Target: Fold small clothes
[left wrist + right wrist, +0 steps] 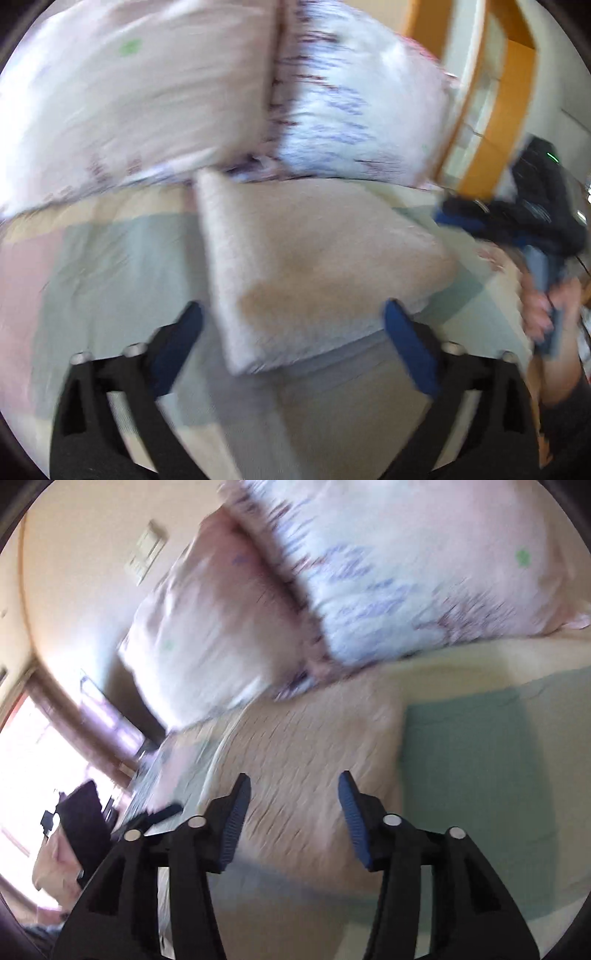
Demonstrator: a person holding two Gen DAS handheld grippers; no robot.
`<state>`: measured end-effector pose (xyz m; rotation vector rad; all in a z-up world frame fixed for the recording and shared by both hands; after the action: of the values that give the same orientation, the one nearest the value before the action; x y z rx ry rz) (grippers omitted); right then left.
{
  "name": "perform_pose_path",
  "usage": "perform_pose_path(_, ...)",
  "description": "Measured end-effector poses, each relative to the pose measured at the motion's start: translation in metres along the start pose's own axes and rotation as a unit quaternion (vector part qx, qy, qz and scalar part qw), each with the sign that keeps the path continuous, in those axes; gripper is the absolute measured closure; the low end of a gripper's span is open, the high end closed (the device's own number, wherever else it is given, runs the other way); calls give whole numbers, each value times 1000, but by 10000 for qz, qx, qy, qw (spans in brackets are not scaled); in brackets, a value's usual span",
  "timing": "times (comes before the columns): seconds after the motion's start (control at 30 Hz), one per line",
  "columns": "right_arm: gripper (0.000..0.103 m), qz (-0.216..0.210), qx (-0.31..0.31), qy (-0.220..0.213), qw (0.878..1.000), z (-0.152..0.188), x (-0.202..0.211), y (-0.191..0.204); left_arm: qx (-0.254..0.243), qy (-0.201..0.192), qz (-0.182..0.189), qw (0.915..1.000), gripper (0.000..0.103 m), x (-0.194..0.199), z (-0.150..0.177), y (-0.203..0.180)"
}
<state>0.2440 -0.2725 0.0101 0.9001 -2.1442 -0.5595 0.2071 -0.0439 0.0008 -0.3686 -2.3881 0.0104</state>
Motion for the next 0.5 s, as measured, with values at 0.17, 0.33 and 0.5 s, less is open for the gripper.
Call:
perform_pose_path(0.17,42,938,0,474,9945,27,-47,-24,-14,368,-677,9970,2,-10,21,7)
perform_pose_path(0.33,24,1422,373,-91,9891,36,-9,5,-177,612,-1132,9915,2,-12,35,5)
perform_pose_path(0.5,22,1992,107,42,9799,67,-7,-8,-138,881,-1169,9891,2,-21,47,2)
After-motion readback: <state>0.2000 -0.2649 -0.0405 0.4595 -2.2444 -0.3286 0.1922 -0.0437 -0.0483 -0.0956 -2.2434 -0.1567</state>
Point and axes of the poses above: each gripper's, at about its wrist camera, not at the fingertips, and x roughly against the way its jaws point, y to its left, z to its underside, the point moved 7 cm from there along -x, roughly the way its jaws point, and after that the axes turned 7 degrees about -z, right-handed, at the moved point
